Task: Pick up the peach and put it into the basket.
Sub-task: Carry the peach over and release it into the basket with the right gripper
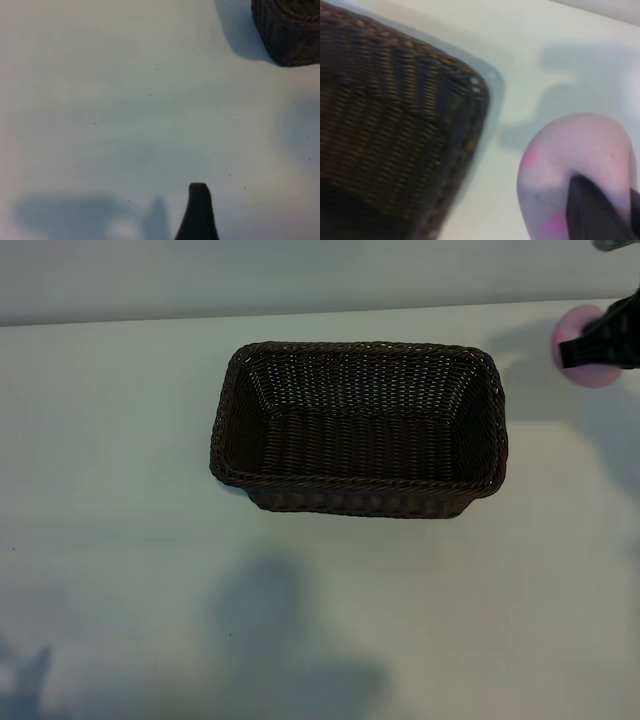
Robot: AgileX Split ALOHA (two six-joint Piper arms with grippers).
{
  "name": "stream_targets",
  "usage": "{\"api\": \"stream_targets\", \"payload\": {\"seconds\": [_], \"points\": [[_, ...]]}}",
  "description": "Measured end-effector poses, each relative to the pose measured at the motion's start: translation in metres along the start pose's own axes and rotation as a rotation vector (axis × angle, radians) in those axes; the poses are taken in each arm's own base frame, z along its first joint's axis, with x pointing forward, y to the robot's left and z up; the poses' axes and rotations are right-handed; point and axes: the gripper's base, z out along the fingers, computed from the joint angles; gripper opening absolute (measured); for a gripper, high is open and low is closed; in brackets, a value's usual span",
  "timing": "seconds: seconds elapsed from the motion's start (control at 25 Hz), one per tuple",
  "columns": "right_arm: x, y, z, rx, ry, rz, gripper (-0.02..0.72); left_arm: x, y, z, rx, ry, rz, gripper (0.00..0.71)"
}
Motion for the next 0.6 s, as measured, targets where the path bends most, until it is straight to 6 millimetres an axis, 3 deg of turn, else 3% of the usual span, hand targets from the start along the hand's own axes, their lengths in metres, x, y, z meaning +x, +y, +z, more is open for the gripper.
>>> {"api": "stream_targets", "payload": {"seconds": [0.32, 0.6], "points": [[-0.004, 0.070, 0.014, -0.166, 0.018, -0.118, 0.045, 0.000, 0.000, 0.000, 0.000, 0.000, 0.000, 0.590], [-0.016, 0.107, 0.049, -0.241, 0.067, -0.176, 0.045, 0.000, 0.000, 0.000, 0.000, 0.000, 0.000, 0.590]]}}
